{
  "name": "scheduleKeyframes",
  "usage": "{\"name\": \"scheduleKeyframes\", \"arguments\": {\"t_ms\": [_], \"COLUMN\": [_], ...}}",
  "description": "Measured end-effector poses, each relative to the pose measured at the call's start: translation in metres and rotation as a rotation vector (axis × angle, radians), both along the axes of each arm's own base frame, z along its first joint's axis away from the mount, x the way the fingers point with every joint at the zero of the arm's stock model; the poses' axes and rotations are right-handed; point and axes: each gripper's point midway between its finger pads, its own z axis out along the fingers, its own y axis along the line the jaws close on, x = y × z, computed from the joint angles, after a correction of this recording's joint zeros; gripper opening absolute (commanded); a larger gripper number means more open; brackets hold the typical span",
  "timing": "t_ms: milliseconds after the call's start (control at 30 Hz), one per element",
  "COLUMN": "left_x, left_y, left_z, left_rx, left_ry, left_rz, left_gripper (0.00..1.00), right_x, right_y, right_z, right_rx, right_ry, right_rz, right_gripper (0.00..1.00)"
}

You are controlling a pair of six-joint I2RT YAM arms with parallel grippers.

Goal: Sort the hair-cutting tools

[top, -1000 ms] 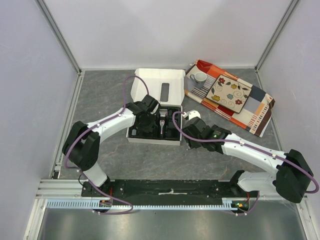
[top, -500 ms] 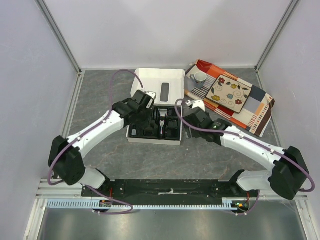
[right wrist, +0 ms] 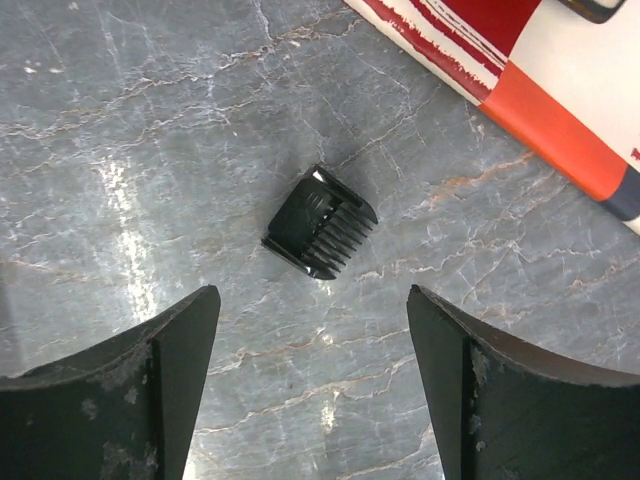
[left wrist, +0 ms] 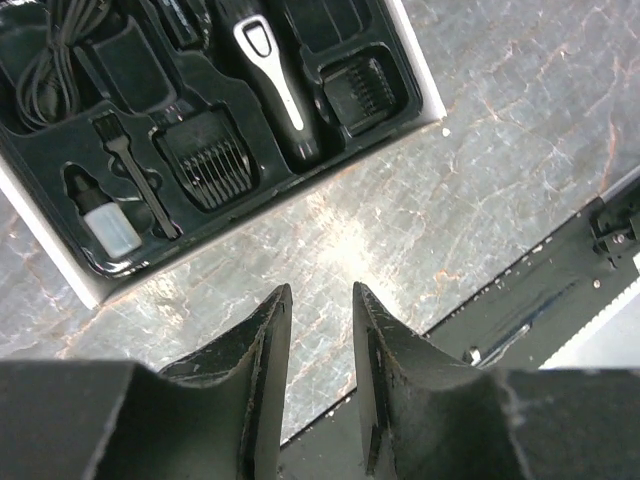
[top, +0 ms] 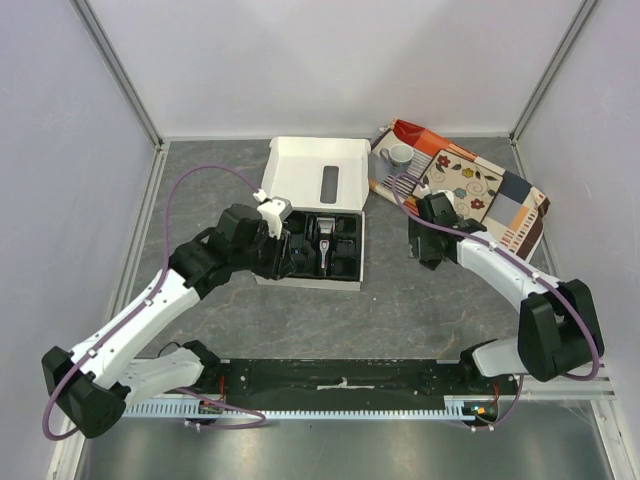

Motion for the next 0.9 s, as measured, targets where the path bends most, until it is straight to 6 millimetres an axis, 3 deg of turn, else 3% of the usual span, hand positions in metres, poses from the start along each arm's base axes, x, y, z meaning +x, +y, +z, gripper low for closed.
{"name": "scheduleKeyframes", "arguments": {"t_ms": [267,567,900], "left_x": [-0.023,-0.036,-0.050], "left_y": [-0.003,-0.002,-0.008], "left_z": [-0.006,-0.014,-0.010], "left_rx": [-0.063,-0.084,-0.134], "left_ry": [0.041,0.059,0.085], "left_rz": [-0.053,-0.082,-0.146], "left_gripper": [0.38,0.38,0.38], "right_x": [0.003,0.027,0.020], "right_y": [0.002,0.010,0.003], "right_z": [-0.036,-0.028,-0.054], "right_rx": [0.010,-0.024,-0.028], "right_ry": [0.171,0.200,0.305], "right_rz": [0.129,0.260,0.341], "right_gripper": [0.90,0.90,0.90]}}
